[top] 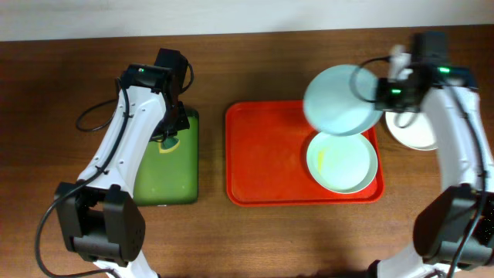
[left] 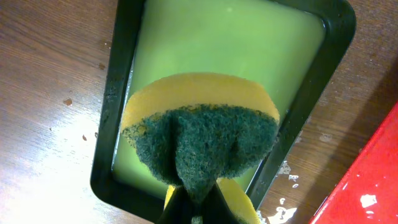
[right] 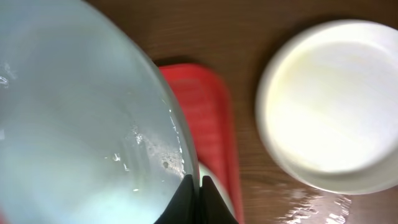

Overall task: Clean dirty plates on tray and stack at the side
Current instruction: 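Lift the blue plate with the right gripper and stack it on the white plate, then grasp the light green plate rim with the right gripper, pull it toward center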

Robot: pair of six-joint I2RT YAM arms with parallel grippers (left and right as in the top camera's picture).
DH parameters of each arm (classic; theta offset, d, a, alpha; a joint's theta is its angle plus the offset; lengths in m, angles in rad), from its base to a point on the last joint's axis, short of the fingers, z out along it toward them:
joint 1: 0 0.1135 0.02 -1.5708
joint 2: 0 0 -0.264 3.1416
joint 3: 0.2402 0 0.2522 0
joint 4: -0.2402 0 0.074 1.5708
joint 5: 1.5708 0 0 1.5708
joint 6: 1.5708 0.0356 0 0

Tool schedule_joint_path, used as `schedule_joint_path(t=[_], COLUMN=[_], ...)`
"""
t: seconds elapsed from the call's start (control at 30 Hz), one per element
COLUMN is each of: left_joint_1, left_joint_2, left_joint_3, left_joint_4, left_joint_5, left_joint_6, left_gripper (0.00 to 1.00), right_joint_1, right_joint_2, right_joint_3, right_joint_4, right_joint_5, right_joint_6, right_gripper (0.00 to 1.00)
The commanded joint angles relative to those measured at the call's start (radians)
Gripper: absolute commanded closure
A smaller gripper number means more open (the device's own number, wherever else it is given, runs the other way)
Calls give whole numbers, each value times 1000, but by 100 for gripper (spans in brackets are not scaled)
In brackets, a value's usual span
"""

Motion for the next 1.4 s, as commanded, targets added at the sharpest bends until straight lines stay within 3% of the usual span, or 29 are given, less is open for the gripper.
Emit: schedule_joint_path(t=[0.0, 0.17, 0.23, 0.37, 0.4, 0.43, 0.53, 0.63, 0.7, 0.77, 0.8, 0.83, 0.87, 0.9, 0.93, 1.03, 1.37], left_joint_1=[3, 3, 3, 3, 3, 3, 3, 3, 3, 3, 3, 3, 3, 3, 3, 0, -4], left_joint_2=[-9, -9, -9, -8, -8, -8, -8, -8, -8, -8, -8, -8, -8, -8, -8, -8, -9], left_joint_3=[-4, -4, -4, -4, -4, -4, -4, -4, -5, -5, -5, -5, -9, -18, -29, -66, -66], left_joint_4=[2, 8, 9, 10, 10, 10, 10, 12, 25, 26, 25, 25, 26, 32, 41, 70, 73], left_joint_5=[-14, -3, -3, -3, -3, -3, -3, -3, -3, -3, -3, -3, -3, -3, -3, -3, 23], left_joint_6=[16, 16, 16, 16, 16, 16, 16, 16, 16, 16, 16, 16, 16, 16, 16, 16, 17], left_gripper=[100, 100, 100, 100, 100, 100, 100, 100, 100, 100, 100, 100, 100, 100, 100, 100, 100], right_joint_1=[-229, -435, -452, -452, -452, -452, -443, -373, -267, -134, -46, 31, 98, 140, 171, 177, 163], right_joint_2=[55, 194, 220, 217, 217, 217, 191, 113, 81, 82, 85, 92, 98, 98, 98, 119, 143], right_joint_3=[-60, -99, -99, -85, -85, -84, -84, -84, -85, -100, -115, -128, -149, -175, -202, -265, -363], right_joint_4=[53, 140, 175, 232, 242, 245, 220, 136, -7, -86, -80, -73, -48, -5, 37, 114, 88], right_joint_5=[-47, -47, -46, -46, -46, -48, -208, -304, -299, -205, -113, -19, 77, 158, 215, 232, 156], right_joint_6=[45, 96, 97, 98, 97, 97, 116, 162, 160, 134, 51, 0, -2, -1, -1, -28, -43], right_gripper=[96, 96, 91, 90, 73, 63, 60, 57, 58, 58, 57, 52, 40, 38, 30, 27, 28])
